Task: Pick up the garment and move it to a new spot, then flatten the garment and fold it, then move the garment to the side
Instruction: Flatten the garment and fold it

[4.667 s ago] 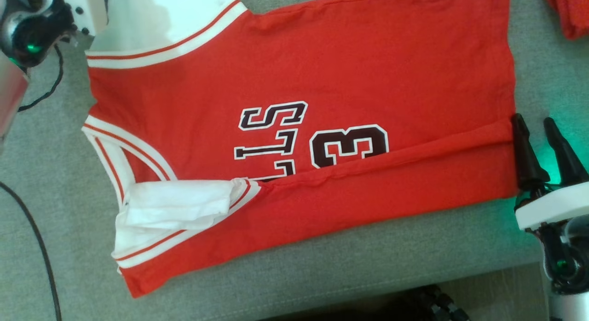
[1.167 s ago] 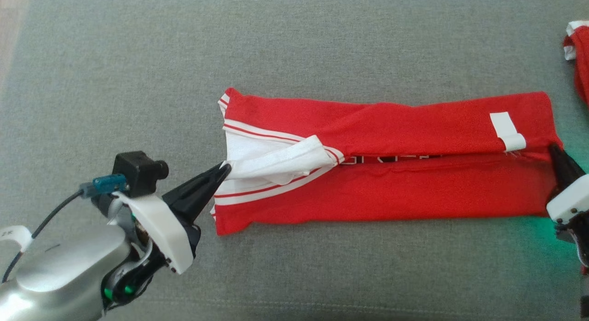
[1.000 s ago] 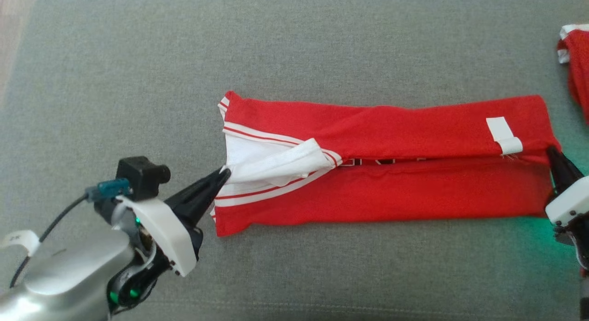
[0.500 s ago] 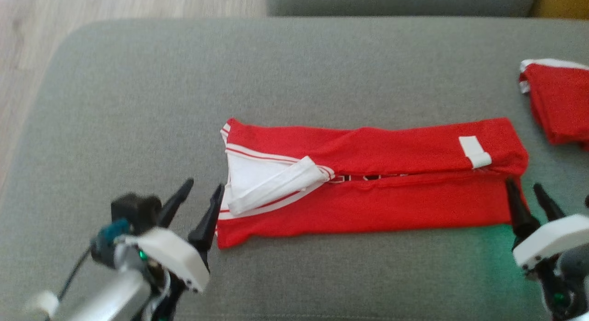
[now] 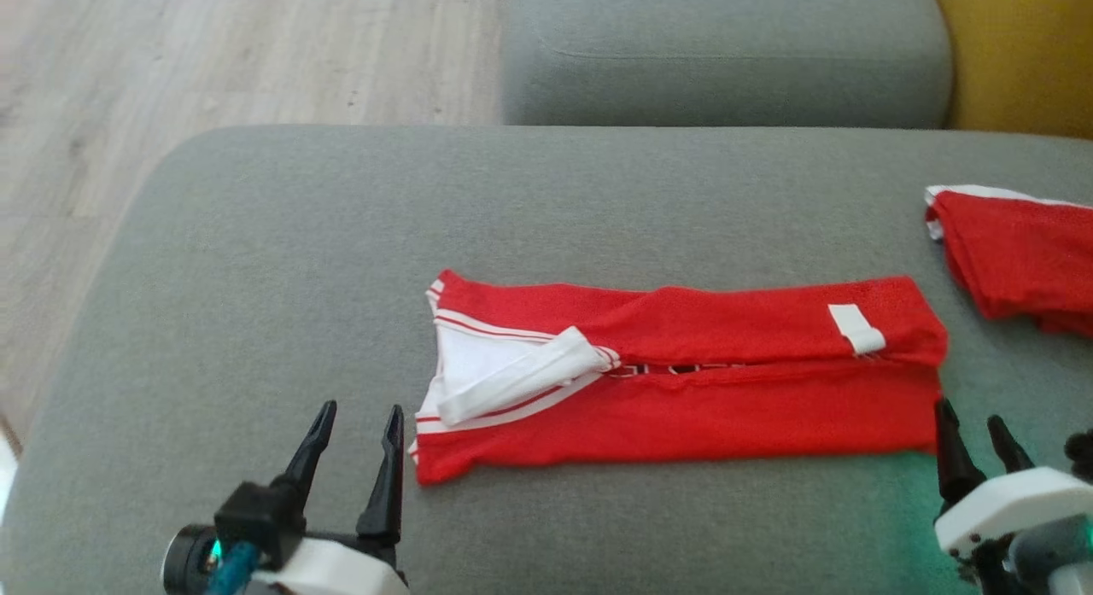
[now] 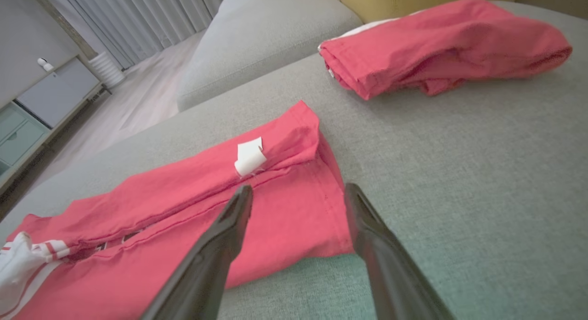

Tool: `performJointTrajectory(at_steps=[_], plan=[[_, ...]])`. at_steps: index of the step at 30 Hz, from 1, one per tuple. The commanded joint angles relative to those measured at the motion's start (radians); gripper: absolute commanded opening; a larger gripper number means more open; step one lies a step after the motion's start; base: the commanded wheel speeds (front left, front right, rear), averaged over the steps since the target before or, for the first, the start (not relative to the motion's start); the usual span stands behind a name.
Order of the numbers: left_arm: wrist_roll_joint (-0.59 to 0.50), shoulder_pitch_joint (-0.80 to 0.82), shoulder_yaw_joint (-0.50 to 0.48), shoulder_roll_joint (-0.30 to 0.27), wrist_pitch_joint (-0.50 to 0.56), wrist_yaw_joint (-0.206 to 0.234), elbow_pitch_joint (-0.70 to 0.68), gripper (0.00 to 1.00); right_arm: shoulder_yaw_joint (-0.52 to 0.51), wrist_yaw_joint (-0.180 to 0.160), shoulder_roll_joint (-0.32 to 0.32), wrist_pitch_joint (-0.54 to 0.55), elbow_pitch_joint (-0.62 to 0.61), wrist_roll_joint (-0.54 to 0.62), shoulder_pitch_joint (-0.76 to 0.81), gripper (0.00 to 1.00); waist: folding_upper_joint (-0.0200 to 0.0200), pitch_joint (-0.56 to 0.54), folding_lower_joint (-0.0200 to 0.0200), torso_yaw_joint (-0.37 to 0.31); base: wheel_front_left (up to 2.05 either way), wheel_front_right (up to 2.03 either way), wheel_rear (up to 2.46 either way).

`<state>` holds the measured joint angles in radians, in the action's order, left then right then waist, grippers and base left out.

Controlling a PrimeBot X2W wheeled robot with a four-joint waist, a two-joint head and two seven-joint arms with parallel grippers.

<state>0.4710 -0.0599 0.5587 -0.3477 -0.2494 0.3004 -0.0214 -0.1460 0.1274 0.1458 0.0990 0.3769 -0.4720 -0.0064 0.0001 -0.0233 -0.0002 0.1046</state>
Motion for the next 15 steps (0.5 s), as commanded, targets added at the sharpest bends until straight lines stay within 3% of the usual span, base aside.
performJointTrajectory(at_steps=[1,7,15], plan=[[-0.049,0.026,-0.063,0.010,-0.012,-0.003,-0.041,1.00,0.007,0.003,0.010,-0.022,-0.010,0.020,-0.036,1.00,-0.0001,-0.011,0.0002,0.027,0.00,0.00,0.00],[-0.200,-0.025,-0.093,0.070,-0.012,-0.022,-0.058,1.00,-0.081,0.003,0.010,-0.039,0.081,0.102,-0.086,1.00,-0.0001,-0.011,0.0002,0.087,0.00,0.00,0.00],[-0.282,-0.034,-0.116,0.124,-0.012,-0.075,-0.063,1.00,-0.235,0.003,0.020,0.005,0.201,0.223,-0.227,1.00,-0.0001,0.050,0.0002,0.141,0.00,0.00,0.00]])
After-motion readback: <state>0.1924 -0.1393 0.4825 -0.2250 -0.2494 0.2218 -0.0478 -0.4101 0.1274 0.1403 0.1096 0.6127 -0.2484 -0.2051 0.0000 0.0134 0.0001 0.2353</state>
